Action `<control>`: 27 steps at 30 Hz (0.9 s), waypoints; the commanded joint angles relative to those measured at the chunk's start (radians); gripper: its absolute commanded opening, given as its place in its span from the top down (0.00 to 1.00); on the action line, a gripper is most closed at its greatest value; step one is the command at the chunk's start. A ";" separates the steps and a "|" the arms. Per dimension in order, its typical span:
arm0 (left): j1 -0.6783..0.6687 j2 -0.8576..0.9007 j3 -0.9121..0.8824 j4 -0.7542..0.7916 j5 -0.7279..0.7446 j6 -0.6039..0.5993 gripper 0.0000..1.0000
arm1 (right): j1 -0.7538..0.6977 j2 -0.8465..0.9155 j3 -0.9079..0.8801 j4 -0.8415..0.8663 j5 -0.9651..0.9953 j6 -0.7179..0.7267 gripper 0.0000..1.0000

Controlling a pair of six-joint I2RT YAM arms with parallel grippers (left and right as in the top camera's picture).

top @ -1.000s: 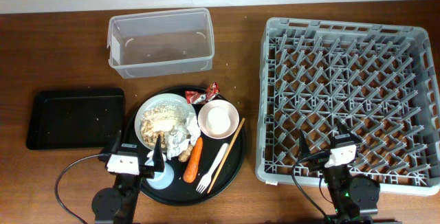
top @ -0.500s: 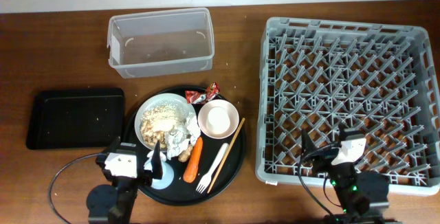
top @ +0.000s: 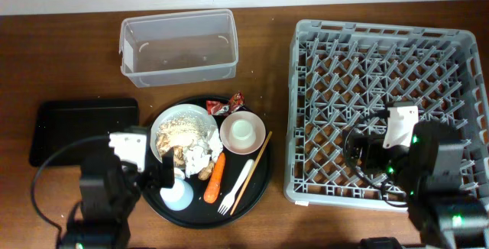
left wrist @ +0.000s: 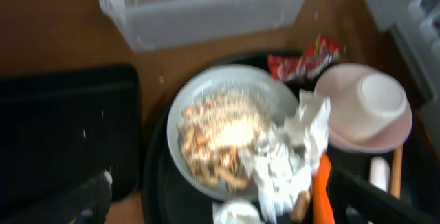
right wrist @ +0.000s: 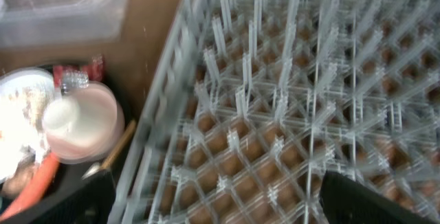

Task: Sort waste into correct bins and load items into the dishwasher rack
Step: 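Grasp the light-blue cup with the right gripper and lift it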

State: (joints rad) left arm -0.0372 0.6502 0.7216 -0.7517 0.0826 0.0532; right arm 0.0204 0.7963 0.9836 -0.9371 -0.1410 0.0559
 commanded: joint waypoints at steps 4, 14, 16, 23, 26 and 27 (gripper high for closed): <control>0.001 0.247 0.281 -0.269 0.008 0.012 0.01 | 0.006 0.109 0.153 -0.074 -0.107 0.005 0.02; 0.010 0.281 0.300 -0.338 -0.069 -0.153 0.01 | 0.284 0.272 0.229 -0.115 -0.039 0.010 0.02; 0.049 0.297 0.301 -0.343 -0.075 -0.177 0.01 | 0.413 0.361 0.288 -0.125 0.051 0.047 0.02; 0.274 0.442 0.301 -0.350 -0.035 -0.240 0.01 | 0.615 0.682 0.434 -0.109 0.105 0.121 0.02; 0.353 0.509 0.301 -0.350 -0.034 -0.240 0.01 | 0.657 0.800 0.444 -0.033 0.138 0.166 0.01; 0.364 0.519 0.301 -0.349 -0.034 -0.240 0.01 | 0.666 0.822 0.444 -0.013 0.138 0.172 0.02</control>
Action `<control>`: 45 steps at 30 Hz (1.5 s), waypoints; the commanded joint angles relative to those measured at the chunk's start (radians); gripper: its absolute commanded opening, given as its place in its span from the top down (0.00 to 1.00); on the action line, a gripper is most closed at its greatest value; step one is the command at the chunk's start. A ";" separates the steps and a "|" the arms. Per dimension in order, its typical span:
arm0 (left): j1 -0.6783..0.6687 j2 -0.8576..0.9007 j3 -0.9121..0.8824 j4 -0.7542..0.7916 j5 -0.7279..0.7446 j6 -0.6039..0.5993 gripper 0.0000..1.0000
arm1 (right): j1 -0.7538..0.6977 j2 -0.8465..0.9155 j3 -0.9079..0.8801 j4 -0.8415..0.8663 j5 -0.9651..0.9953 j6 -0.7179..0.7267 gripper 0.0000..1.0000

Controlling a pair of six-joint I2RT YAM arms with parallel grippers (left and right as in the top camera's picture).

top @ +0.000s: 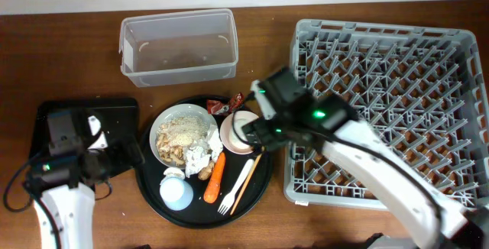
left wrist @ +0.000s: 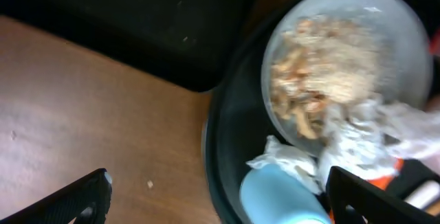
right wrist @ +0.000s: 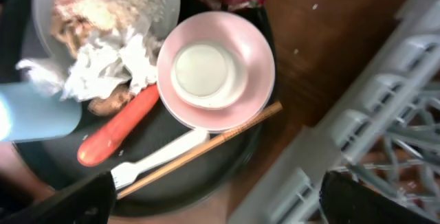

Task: Sort waste into correct bins and load items into the dishwasher rack
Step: 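Grasp the light-blue cup with the right gripper and lift it, then carry the cup to the rack's lower right and place it upside down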

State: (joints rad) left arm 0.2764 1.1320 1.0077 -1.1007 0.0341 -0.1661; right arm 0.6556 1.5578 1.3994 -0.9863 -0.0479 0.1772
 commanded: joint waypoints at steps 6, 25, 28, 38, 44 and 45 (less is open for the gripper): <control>0.062 0.053 0.014 0.000 0.014 -0.021 0.01 | 0.071 0.223 0.029 0.161 0.092 0.111 0.02; 0.062 0.053 0.014 0.000 0.014 -0.021 0.01 | 0.084 0.360 0.030 0.243 0.098 0.154 0.38; 0.062 0.053 0.014 0.000 0.014 -0.021 0.01 | 0.084 0.352 0.054 0.215 0.102 0.154 0.46; 0.062 0.053 0.014 0.000 0.014 -0.021 0.01 | 0.006 0.184 0.312 -0.025 0.244 0.182 0.48; 0.062 0.053 0.014 0.000 0.014 -0.021 0.01 | -0.286 0.020 0.321 -0.188 0.244 0.248 0.49; 0.062 0.053 0.014 0.000 0.014 -0.021 0.01 | -0.343 0.002 0.321 -0.215 0.243 0.248 0.49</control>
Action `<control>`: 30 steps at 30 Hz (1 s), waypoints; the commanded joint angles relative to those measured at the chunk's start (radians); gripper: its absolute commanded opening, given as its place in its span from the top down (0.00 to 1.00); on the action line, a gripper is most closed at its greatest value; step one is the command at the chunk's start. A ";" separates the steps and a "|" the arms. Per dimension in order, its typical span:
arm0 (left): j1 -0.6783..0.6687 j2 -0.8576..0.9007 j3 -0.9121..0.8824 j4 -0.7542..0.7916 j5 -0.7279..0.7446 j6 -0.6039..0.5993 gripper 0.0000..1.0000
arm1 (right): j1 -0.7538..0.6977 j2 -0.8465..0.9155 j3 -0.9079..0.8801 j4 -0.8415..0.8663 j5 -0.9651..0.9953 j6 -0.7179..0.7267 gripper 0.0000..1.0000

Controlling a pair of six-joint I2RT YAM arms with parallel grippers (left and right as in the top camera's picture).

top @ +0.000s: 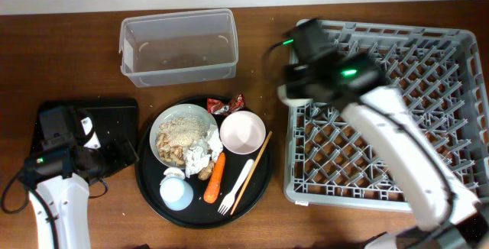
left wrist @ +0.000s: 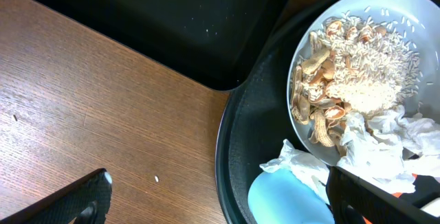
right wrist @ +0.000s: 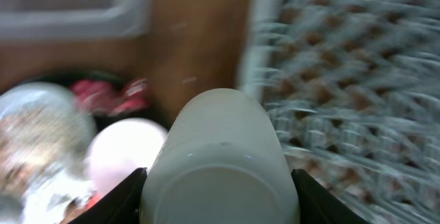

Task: Sort waste into correct bins and load items into the dishwasher rack
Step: 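Carry the cup to the rack's lower right and place it upside down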

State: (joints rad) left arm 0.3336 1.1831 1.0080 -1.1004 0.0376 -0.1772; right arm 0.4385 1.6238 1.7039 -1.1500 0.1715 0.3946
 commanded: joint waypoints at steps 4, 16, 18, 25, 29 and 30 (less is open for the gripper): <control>0.005 0.002 0.014 0.000 0.011 -0.010 0.01 | -0.412 -0.097 0.016 -0.149 0.024 0.029 0.57; 0.005 0.002 0.014 0.000 0.011 -0.010 0.01 | -0.998 -0.096 -0.130 -0.142 0.016 0.025 0.65; 0.005 0.002 0.014 0.000 0.011 -0.010 0.01 | -1.057 -0.096 -0.200 -0.106 0.016 0.025 0.65; 0.005 0.002 0.014 0.000 0.011 -0.010 0.01 | -1.119 -0.096 -0.348 0.048 -0.063 -0.050 0.66; 0.005 0.002 0.014 0.000 0.011 -0.010 0.01 | -1.119 -0.096 -0.348 0.031 -0.062 -0.050 0.66; 0.005 0.002 0.014 0.000 0.011 -0.010 0.01 | -1.119 -0.096 -0.348 0.010 -0.062 -0.050 0.68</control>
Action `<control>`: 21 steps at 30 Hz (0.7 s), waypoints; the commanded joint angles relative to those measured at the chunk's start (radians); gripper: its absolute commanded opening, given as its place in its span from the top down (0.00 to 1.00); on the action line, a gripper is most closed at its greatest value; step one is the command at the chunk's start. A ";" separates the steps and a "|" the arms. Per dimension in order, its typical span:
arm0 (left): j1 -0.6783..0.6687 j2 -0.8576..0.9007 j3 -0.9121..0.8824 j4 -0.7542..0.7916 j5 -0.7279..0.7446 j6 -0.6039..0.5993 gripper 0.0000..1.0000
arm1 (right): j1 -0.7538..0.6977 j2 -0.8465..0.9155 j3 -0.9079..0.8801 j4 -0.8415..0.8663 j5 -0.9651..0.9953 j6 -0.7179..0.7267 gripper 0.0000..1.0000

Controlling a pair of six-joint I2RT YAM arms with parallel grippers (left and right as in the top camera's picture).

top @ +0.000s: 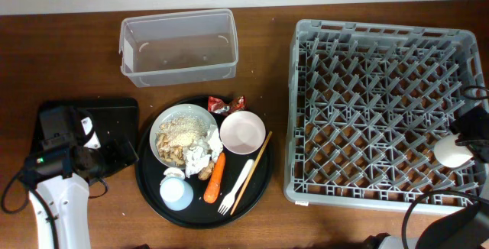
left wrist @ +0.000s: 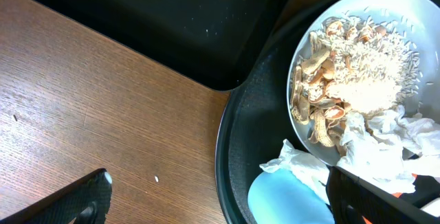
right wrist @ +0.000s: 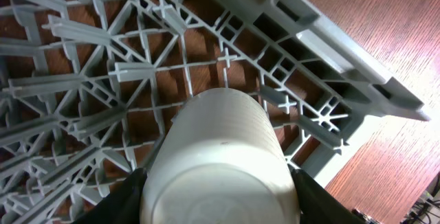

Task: Sort waste into correct bins and load items into the dishwasher rack
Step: 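Carry the cup to the rack's lower right and place it upside down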

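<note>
My right gripper (right wrist: 220, 183) is shut on a white cup (right wrist: 220, 148), held on its side low over the grey dishwasher rack (top: 382, 31) at its front right corner, where the white cup (top: 451, 153) shows in the overhead view. My left gripper (left wrist: 220, 200) stands open over the left rim of the round black tray (top: 149, 192), with a blue cup (left wrist: 289, 200) near its right finger. On the tray lie a plate of rice and peanut shells (top: 179, 130), crumpled tissue (top: 200, 157), a carrot (top: 215, 179), a pink bowl (top: 243, 132), a white fork (top: 235, 188), a chopstick (top: 252, 171) and a red wrapper (top: 225, 105).
A clear plastic bin (top: 177, 46) stands behind the tray. A black bin (top: 84, 123) lies to the left, partly under my left arm. The rack's upright tines fill the right half of the table, and its front rim (right wrist: 323, 38) borders bare wood.
My right gripper with the white cup was at the rack's far left corner and is now over its front right corner. The left arm and tray items have not moved.
Both arms were at the table's front while the white cup sat in the pink bowl. Then my right gripper was open above that bowl and the left arm was by the black bin. Later the bowl was empty, the cup in my right gripper, now across the rack.
</note>
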State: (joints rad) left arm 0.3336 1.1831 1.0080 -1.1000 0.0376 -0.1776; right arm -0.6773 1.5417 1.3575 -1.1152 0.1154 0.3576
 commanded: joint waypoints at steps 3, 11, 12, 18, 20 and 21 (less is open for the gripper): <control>0.005 0.002 0.014 0.000 0.011 -0.009 0.01 | -0.004 -0.017 0.000 -0.048 -0.006 -0.013 0.70; 0.005 0.002 0.014 0.000 0.011 -0.009 0.01 | -0.004 -0.077 0.015 -0.101 0.048 -0.013 0.70; 0.005 0.002 0.014 -0.001 0.011 -0.009 0.01 | -0.004 -0.075 0.013 -0.103 0.065 -0.013 0.70; 0.005 0.002 0.014 0.000 0.011 -0.009 0.01 | -0.004 -0.075 -0.073 -0.038 0.080 -0.013 0.70; 0.005 0.002 0.014 0.000 0.011 -0.009 0.01 | -0.004 -0.075 -0.119 0.007 0.079 -0.012 0.70; 0.005 0.002 0.014 0.000 0.011 -0.009 0.00 | -0.004 -0.075 -0.134 0.026 0.076 -0.011 0.70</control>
State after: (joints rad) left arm 0.3336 1.1831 1.0080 -1.1004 0.0380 -0.1776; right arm -0.6773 1.4799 1.2697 -1.1229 0.1719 0.3546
